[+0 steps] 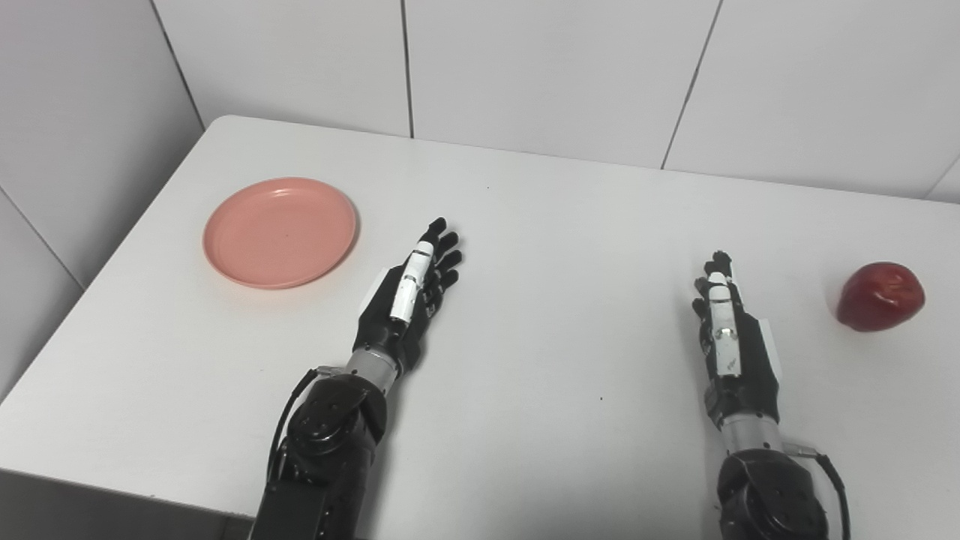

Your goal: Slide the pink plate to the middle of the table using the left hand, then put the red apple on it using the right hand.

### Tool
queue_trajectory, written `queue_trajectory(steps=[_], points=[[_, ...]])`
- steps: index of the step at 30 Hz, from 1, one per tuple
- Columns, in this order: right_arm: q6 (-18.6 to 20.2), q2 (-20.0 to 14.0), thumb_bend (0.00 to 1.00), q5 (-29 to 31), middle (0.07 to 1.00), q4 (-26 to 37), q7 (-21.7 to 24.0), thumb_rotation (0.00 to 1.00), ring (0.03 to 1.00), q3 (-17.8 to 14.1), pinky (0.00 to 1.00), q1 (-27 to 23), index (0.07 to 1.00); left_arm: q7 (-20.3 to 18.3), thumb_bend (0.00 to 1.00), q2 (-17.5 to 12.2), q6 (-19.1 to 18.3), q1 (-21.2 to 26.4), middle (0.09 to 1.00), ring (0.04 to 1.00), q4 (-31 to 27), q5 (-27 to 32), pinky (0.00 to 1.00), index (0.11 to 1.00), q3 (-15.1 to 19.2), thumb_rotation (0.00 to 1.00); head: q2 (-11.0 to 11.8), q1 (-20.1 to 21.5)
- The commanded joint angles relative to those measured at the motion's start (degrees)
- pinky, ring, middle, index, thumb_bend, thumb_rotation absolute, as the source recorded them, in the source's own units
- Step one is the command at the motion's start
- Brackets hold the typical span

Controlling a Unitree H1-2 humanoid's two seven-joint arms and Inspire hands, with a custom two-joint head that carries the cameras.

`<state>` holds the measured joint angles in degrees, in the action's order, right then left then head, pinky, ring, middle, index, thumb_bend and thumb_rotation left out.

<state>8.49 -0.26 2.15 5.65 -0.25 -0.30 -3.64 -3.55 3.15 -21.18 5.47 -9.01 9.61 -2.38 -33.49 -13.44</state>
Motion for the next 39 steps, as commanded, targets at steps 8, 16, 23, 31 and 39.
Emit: queue_trajectory(steps=[8, 16, 23, 31, 39], points=[[-8.75, -1.71, 0.19, 2.91, 0.98, -1.93, 2.52, 1.0, 0.98, -1.35, 1.0, -1.02, 0.982, -1.05, 0.36, 1.31, 4.34, 1.01, 0.944, 0.933, 2.66, -0.47, 0.94, 0.936, -2.74, 1.0, 2.77, -4.13], [-7.97, -1.62, 0.14, 3.11, 1.0, -1.42, 2.39, 1.0, 1.0, -1.09, 1.0, -0.8, 1.0, -0.98, 0.37, 1.52, 5.72, 0.96, 0.945, 0.934, 3.94, -0.34, 0.94, 0.937, -3.17, 1.0, 4.1, -5.6], [-7.6, -1.08, 0.1, 2.42, 1.0, -1.26, 2.0, 1.0, 1.0, -0.59, 1.0, -0.95, 1.0, -1.41, 0.37, 0.87, 6.21, 1.34, 0.949, 0.938, 4.86, -0.08, 0.95, 0.939, -2.84, 1.0, 4.56, -5.51], [-9.72, -0.92, 0.06, 1.89, 1.0, -3.22, 2.01, 1.0, 1.0, -0.49, 1.0, -1.58, 1.0, -1.72, 0.39, 0.12, 6.75, 2.03, 0.95, 0.94, 5.48, -0.48, 0.95, 0.939, -2.79, 1.0, 5.61, -6.99], [-8.28, -0.41, 0.06, 2.56, 1.0, -3.09, 1.76, 1.0, 1.0, -0.95, 1.0, -1.82, 1.0, -1.84, 0.38, -0.8, 5.82, 3.34, 0.944, 0.934, 3.84, -0.43, 0.94, 0.923, -2.34, 1.0, 6.39, -8.6]])
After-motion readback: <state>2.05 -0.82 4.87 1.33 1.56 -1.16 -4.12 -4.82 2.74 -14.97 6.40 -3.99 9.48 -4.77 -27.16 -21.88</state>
